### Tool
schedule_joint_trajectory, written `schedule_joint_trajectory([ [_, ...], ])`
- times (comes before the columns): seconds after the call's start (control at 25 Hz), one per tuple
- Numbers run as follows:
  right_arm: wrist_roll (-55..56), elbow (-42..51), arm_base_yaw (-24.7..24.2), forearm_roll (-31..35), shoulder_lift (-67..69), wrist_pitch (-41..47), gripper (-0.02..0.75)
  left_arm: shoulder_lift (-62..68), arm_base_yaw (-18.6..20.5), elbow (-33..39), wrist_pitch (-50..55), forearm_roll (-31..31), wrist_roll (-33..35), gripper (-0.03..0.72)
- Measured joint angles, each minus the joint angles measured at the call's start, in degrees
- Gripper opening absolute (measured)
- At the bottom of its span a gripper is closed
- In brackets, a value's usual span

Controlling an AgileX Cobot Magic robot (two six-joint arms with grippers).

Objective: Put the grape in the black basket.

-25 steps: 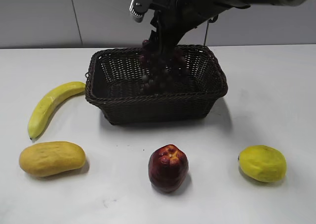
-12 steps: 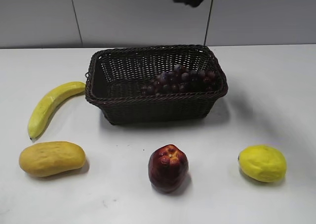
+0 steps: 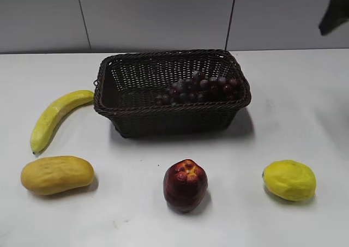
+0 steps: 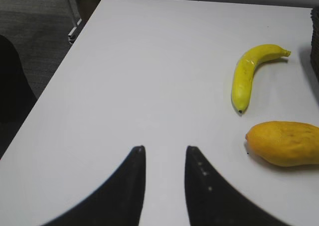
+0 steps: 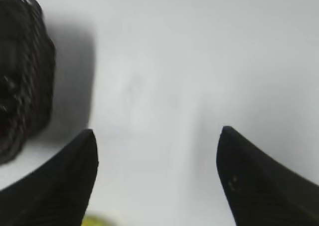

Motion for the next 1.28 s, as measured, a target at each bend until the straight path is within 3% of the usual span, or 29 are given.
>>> schedule_joint_trajectory([
  [0.12,2.0,0.3,-1.3,-3.7,0.0,11.3,0.559,0.0,0.0,0.0,0.0,0.0,0.0,0.218],
  [0.2,2.3,1.6,-1.4,-4.9,-0.4,13.0,0.559,0.0,0.0,0.0,0.0,0.0,0.0,0.218],
  [0.4,3.4,11.7,-1.4,-5.1,-6.5,13.0,0.559,0.0,0.0,0.0,0.0,0.0,0.0,0.218],
  [0.68,3.5,34.4,-1.4,-5.8,-22.6,11.8,0.559,0.0,0.0,0.0,0.0,0.0,0.0,0.218],
  [0.96,3.5,51.3,-1.4,-5.8,-37.1,8.9,0.559,0.0,0.0,0.0,0.0,0.0,0.0,0.218],
  [1.28,3.9,62.4,-1.4,-5.8,-56.3,6.4,0.559,0.0,0.0,0.0,0.0,0.0,0.0,0.218],
])
